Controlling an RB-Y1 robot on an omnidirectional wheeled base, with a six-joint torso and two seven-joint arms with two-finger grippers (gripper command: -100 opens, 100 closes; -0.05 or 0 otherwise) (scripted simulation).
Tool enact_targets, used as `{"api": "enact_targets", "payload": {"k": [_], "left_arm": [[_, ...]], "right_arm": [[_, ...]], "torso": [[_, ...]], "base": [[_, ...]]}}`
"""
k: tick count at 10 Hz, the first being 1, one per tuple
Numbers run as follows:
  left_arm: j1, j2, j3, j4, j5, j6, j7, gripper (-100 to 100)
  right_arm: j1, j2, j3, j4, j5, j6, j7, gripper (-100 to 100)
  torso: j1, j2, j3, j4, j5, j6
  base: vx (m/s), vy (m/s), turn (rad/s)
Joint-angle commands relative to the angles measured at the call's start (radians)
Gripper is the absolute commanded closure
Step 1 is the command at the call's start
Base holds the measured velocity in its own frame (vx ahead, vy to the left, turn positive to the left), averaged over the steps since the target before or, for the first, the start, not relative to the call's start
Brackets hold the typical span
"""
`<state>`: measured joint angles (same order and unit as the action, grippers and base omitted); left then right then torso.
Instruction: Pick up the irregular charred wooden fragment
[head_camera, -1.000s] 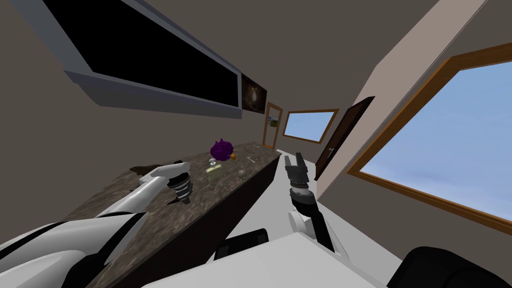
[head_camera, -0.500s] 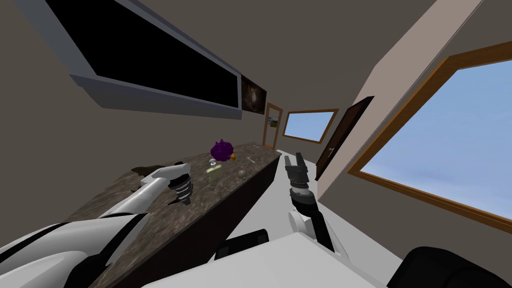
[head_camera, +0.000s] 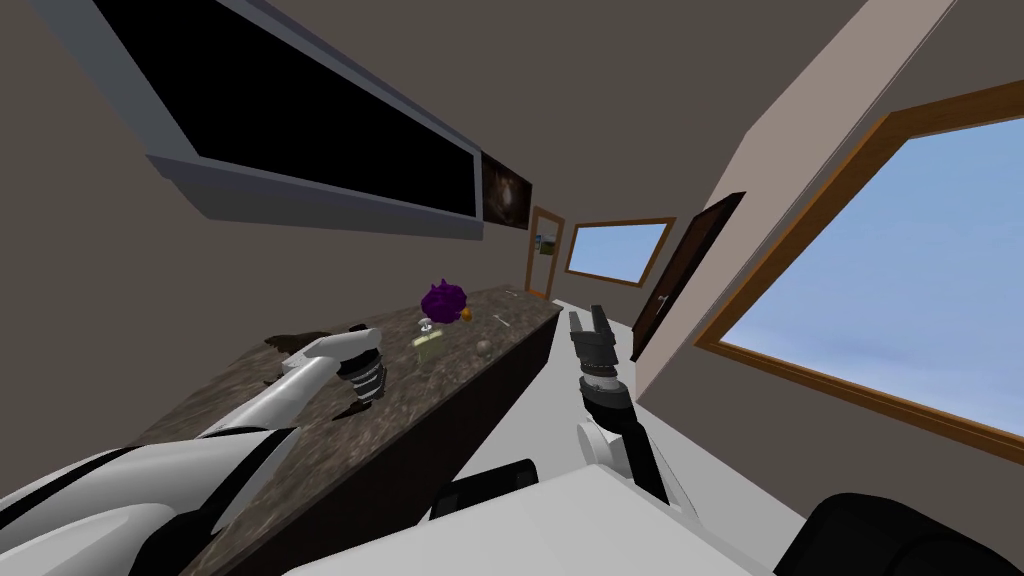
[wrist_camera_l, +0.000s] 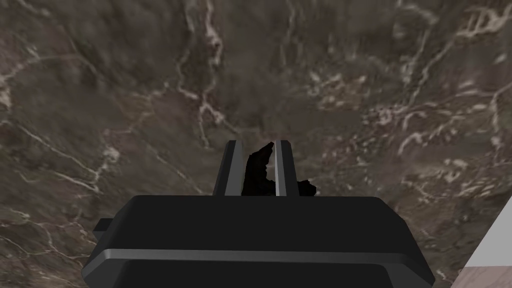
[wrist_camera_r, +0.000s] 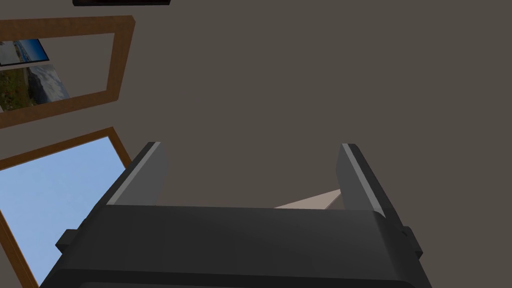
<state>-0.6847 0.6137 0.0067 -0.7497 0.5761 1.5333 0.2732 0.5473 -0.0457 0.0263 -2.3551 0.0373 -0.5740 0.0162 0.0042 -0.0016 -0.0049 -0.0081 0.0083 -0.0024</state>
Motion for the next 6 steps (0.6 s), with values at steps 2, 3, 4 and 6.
{"api": "enact_targets", "payload": {"k": [2,3,4,6], "left_arm": [[0.000,0.000,0.000,0.000,0.000,0.000,0.000,100],[0.000,0.000,0.000,0.000,0.000,0.000,0.000,0],[-0.006,0.009,-0.003,-0.007,0.010,0.029,0.004,100],[-0.018,0.012,-0.004,0.007,0.011,0.026,0.000,100]], "right_arm": [[0.000,0.000,0.000,0.000,0.000,0.000,0.000,0],[0.000,0.000,0.000,0.000,0.000,0.000,0.000,0],[0.000,0.000,0.000,0.000,0.000,0.000,0.000,0],[0.000,0.000,0.000,0.000,0.000,0.000,0.000,0]], "torso": [[0.000,0.000,0.000,0.000,0.000,0.000],[0.000,-0.001,0.000,0.000,0.000,0.000],[0.000,-0.001,-0.001,0.000,0.000,0.000],[0.001,-0.001,0.000,0.000,0.000,0.000]], "base": [[0.000,0.000,0.000],[0.000,0.000,0.000],[0.009,0.005,-0.014],[0.000,0.000,0.000]]}}
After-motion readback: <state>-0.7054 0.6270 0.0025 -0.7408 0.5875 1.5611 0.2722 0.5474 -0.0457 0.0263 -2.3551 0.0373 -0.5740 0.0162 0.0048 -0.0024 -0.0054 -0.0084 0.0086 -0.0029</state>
